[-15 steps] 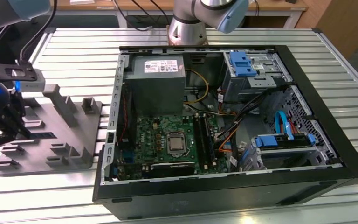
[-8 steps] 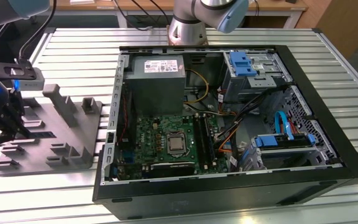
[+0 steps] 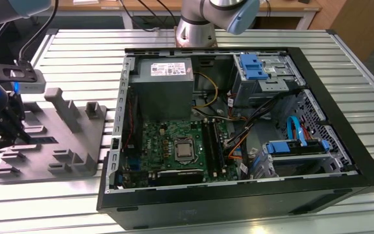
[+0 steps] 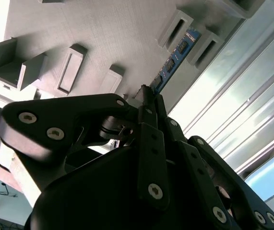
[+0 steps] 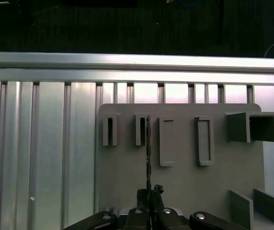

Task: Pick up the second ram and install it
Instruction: 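Pick up the second ram and move it above second insertion slot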

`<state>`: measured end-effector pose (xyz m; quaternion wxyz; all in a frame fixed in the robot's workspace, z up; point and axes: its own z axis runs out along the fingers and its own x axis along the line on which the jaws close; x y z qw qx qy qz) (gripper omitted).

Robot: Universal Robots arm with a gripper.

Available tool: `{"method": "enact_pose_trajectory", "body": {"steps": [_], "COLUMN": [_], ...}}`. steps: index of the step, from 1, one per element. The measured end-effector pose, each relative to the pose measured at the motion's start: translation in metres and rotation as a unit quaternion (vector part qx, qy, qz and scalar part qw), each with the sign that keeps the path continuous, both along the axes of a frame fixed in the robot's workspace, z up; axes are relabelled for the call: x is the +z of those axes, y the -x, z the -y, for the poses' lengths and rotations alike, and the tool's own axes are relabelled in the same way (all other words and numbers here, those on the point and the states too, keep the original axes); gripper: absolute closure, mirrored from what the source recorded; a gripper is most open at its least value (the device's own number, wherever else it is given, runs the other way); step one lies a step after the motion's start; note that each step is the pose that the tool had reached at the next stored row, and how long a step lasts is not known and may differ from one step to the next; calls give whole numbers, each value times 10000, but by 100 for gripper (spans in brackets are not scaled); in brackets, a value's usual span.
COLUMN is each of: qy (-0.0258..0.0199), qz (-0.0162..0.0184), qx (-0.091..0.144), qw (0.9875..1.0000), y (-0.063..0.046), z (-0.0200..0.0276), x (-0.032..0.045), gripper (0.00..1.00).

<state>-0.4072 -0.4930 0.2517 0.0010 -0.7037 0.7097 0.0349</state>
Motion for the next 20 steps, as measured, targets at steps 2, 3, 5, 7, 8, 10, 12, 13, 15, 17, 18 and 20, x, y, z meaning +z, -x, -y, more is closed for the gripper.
{"method": "enact_pose_trajectory", "body": {"steps": [2,3,5,7,8,10,12,13,15,17,18,20], "qy": [0,-1,-1,-1,-1,0,0,0,0,-1,-1,-1], "qz": [0,1,1,1,1,1,0,0,0,0,0,0], "qx": [0,0,0,0,0,0,0,0,0,0,0,0], "qw": [10000,10000,10000,10000,10000,10000,10000,10000,10000,10000,10000,10000], "y": [0,0,0,0,0,0,0,0,0,0,0,0], "z": [0,0,0,0,0,0,0,0,0,0,0,0], "x": [8,11,19,25,28,37,45,50,62,76,84,104], "gripper": [86,86,86,86,86,86,86,86,86,86,86,86]}}
